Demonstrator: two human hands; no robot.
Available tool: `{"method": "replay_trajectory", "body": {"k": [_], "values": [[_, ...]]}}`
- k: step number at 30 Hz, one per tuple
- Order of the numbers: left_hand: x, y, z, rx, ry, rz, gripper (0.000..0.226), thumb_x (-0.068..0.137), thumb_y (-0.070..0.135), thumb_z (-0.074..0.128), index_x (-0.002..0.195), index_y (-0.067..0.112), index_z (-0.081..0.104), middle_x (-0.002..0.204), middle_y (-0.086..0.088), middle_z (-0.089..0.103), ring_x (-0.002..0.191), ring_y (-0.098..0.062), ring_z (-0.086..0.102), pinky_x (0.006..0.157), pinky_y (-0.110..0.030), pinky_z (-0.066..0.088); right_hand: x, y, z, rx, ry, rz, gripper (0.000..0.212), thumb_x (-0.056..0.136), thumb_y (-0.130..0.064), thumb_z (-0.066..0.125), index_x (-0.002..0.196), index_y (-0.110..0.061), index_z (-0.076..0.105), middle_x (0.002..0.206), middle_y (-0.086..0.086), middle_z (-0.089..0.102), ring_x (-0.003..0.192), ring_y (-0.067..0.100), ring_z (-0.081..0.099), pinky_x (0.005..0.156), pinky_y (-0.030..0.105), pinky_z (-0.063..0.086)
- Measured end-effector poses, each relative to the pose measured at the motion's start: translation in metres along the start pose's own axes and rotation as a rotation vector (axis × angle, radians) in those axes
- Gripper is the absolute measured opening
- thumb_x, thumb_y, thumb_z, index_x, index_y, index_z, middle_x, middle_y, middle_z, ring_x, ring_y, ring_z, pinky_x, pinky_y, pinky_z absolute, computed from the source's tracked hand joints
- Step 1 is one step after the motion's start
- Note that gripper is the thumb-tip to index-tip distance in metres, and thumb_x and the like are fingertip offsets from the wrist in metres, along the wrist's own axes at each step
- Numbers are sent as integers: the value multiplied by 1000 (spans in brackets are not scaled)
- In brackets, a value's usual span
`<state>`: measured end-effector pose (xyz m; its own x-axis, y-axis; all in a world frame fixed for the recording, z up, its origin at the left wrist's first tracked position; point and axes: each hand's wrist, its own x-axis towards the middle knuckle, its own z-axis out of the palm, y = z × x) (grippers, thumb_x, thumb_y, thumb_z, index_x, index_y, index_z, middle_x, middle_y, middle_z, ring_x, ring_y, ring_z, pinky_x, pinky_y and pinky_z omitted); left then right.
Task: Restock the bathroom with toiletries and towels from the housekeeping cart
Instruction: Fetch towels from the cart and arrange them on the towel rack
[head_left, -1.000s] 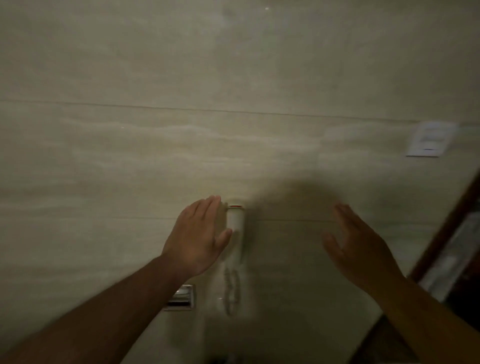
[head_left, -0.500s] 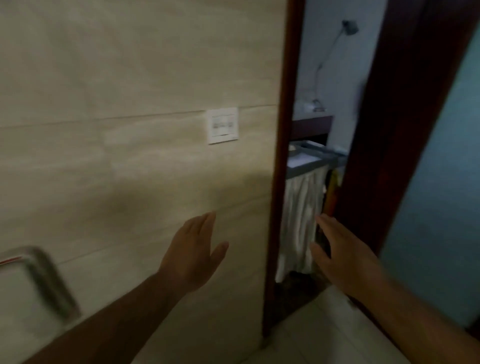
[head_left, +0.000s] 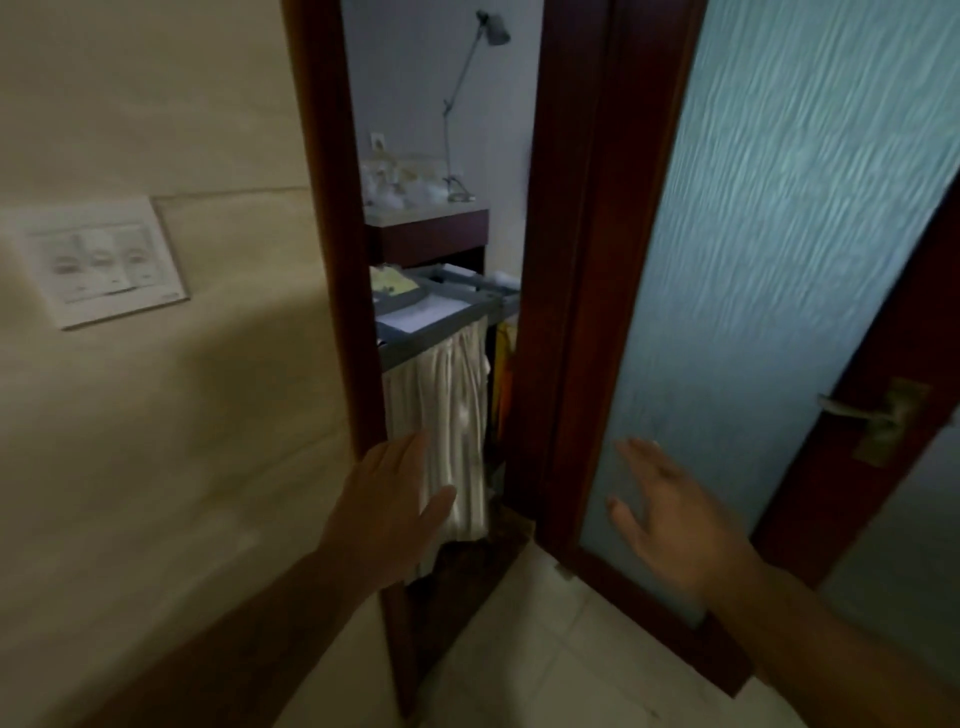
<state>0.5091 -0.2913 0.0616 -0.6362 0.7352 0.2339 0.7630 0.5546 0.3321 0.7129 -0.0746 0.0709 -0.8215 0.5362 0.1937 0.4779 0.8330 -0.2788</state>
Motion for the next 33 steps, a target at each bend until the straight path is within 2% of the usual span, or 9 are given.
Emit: {"method": "replay_trajectory", "body": {"k": [4,10,14,18,21,24,27,30,33], "values": [[62,-8,8,-38,-14,31,72,101,54,38,159,20,13,163,-1,25,148,-18,23,119,-32,19,58,14,-7,-110,-20,-14,68,101,-42,46,158,-17,19,166,6,16,153,21,17,120,25,13],[152,-6,30,-106,-20,58,70,97,50,52,156,24,24,158,0,35,144,-16,32,115,-33,28,125,39,-8,-122,79,91,67,96,-34,60,153,-9,35,159,15,33,147,29,33,119,33,24],[195,3,47,-122,-44,78,70,97,48,53,156,24,24,157,0,37,142,-15,35,113,-30,31,156,67,-3,-157,70,111,67,98,-39,54,155,-13,30,162,12,28,150,26,26,120,32,22],[249,6,65,-113,-66,68,69,98,49,49,156,24,23,157,-1,35,143,-16,33,114,-34,31,200,104,3,-124,68,128,68,99,-39,53,157,-15,27,164,8,24,151,24,22,120,30,21],[287,11,77,-85,-69,22,70,100,50,46,157,20,19,159,-4,32,145,-20,30,115,-34,26,240,134,10,-134,101,92,66,94,-33,62,152,-10,39,160,16,32,149,32,29,119,39,27],[329,18,83,-83,-52,-119,71,102,44,47,157,12,16,161,-11,25,148,-26,24,119,-35,19,290,163,13,-72,159,63,62,85,-22,74,140,-1,53,148,26,46,138,45,43,111,51,36],[366,18,87,-69,2,-193,68,101,46,48,156,13,24,158,-12,32,144,-26,32,118,-36,24,343,180,7,8,191,20,57,86,-22,72,136,1,57,142,28,51,132,45,49,110,50,36],[383,23,89,-45,150,-228,67,99,46,53,155,18,30,157,-8,36,143,-26,33,117,-38,26,393,185,8,123,165,-19,59,95,-34,57,146,-6,47,154,20,40,144,36,37,117,45,34],[386,26,89,-24,221,-297,65,99,45,53,154,18,33,156,-9,39,144,-30,30,116,-39,24,425,180,23,147,38,-51,63,100,-41,50,155,-16,32,164,9,23,151,27,21,120,41,28]]}}
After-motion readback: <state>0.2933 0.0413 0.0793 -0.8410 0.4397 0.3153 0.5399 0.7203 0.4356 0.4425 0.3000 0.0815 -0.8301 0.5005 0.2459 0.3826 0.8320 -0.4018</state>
